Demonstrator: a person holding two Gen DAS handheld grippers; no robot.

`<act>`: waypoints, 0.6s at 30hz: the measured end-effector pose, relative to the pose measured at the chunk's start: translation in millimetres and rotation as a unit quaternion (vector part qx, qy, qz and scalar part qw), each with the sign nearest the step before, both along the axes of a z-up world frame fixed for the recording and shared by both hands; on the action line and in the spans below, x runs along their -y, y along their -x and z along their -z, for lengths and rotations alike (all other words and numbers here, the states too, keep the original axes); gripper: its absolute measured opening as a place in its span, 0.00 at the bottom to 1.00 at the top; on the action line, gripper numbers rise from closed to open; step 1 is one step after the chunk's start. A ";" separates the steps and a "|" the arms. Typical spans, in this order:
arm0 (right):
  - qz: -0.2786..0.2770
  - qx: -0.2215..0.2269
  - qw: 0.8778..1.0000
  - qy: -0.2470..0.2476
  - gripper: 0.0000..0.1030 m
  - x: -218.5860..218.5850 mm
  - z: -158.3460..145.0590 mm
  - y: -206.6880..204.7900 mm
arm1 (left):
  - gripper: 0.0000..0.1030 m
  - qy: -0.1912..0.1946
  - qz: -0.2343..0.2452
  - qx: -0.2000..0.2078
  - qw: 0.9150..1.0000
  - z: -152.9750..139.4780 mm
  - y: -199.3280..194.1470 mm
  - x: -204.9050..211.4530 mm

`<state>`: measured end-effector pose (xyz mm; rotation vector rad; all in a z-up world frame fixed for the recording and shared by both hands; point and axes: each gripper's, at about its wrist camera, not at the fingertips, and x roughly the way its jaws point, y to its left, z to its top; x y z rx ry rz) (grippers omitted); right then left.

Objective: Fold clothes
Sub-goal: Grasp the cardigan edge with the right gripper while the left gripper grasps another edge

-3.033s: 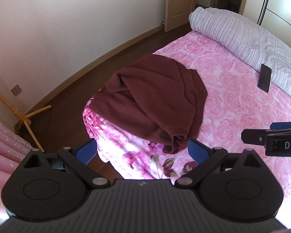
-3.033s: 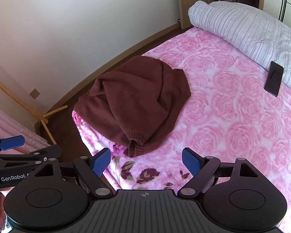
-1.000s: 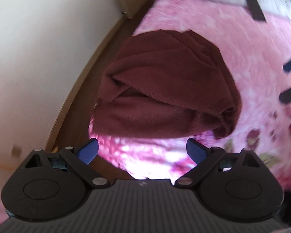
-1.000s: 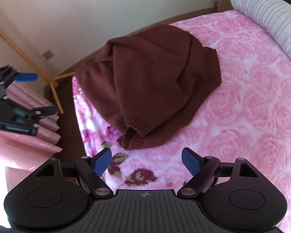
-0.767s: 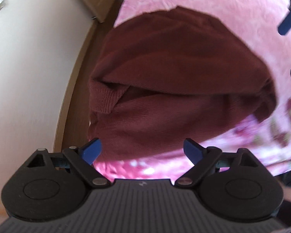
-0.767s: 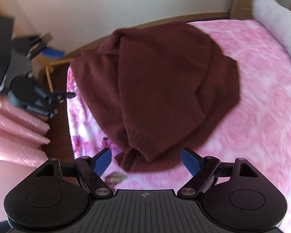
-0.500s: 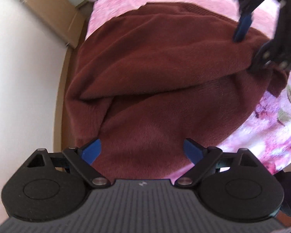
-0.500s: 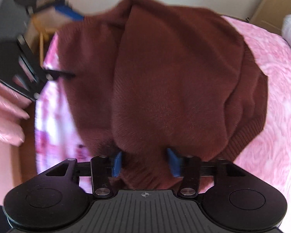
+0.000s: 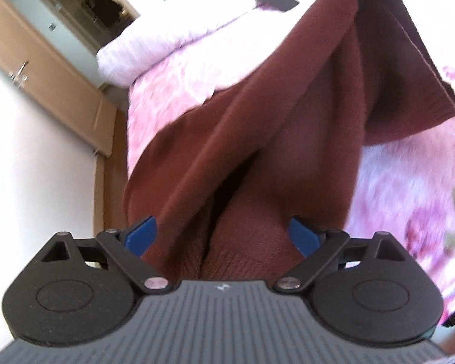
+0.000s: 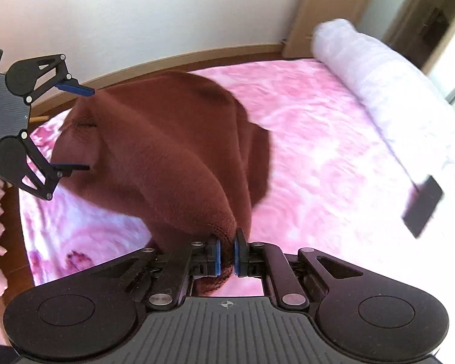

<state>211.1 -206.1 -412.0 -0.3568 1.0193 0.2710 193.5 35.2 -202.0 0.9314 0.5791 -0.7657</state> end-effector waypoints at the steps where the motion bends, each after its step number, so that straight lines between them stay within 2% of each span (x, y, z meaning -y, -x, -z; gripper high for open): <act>1: 0.007 0.001 1.000 0.003 0.05 6.8 -2.7 5.2 | 0.80 -0.003 0.010 0.002 1.000 -1.0 2.4 6.0; 2: 0.014 0.003 1.000 0.005 0.05 13.5 -5.3 10.5 | 0.77 -0.008 0.021 0.002 1.000 -1.3 6.6 12.6; 3: 0.022 0.003 1.000 0.006 0.05 19.5 -8.0 17.4 | 0.65 -0.013 0.031 0.002 0.999 -1.5 10.8 19.2; 4: 0.030 0.003 1.000 0.006 0.05 25.3 -10.7 24.5 | 0.49 -0.018 0.042 0.002 0.999 -1.7 15.1 25.8; 5: 0.039 0.004 0.999 0.006 0.05 31.2 -13.4 31.6 | 0.41 -0.023 0.053 0.002 0.998 -1.9 19.3 32.3; 7: 0.056 0.005 0.998 0.006 0.05 39.9 -20.1 47.9 | 0.03 -0.028 0.072 -0.001 0.997 -5.1 29.8 45.2; 12: 0.123 0.025 0.992 0.007 0.05 101.3 -51.2 122.1 | 0.03 0.009 0.122 -0.031 0.992 -35.9 78.9 80.7; 18: 0.206 0.051 0.977 0.009 0.05 186.9 -90.1 220.1 | 0.02 0.046 0.199 -0.075 0.976 -71.7 171.2 165.0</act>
